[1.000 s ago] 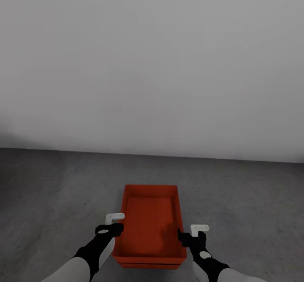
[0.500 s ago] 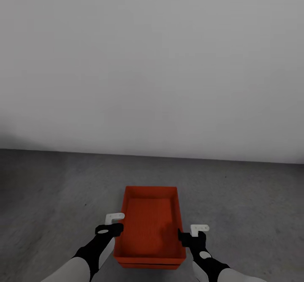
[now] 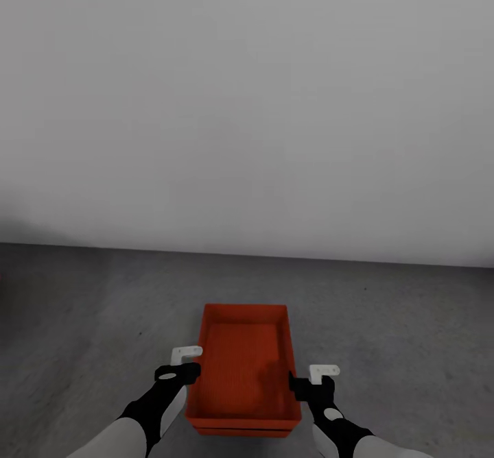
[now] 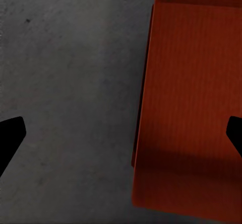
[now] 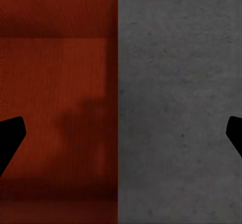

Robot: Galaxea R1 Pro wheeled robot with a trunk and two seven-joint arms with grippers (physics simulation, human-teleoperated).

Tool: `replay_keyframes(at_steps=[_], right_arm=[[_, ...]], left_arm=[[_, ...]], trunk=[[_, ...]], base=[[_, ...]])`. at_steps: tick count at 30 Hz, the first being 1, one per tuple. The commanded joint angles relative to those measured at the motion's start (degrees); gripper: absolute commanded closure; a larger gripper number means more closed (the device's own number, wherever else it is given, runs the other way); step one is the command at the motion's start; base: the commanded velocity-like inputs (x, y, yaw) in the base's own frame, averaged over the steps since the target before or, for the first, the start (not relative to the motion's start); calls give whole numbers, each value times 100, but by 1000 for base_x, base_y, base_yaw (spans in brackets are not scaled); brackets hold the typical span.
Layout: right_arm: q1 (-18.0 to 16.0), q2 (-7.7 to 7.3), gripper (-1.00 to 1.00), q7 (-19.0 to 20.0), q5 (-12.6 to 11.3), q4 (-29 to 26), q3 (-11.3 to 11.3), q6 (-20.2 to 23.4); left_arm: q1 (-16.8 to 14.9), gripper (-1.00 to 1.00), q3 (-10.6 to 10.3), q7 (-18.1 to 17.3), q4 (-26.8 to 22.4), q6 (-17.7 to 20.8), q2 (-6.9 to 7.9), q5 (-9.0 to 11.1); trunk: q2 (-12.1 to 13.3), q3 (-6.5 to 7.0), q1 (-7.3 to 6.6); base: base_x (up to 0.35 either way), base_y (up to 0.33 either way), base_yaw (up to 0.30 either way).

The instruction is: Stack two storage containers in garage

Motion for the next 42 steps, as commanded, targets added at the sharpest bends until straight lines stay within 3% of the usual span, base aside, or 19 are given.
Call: replay_keyframes(at_steps=[1,29,42], right_arm=[[-4,1,-100,-25,-39,3,49,-15],[-4,1,-100,-25,-39,3,49,-15],[-4,1,-100,-25,-39,3,49,-15]], left_arm=[[0,-100,-41,38,-12,30,3,57],[0,-100,-33,47,-27,30,3,55],[0,-100,-45,55,-125,35,-11,53]], trunk=[[38,14,-22],[1161,516,-637],[1161,516,-637]], base=[[0,0,0],[0,0,0],[-26,0,0]])
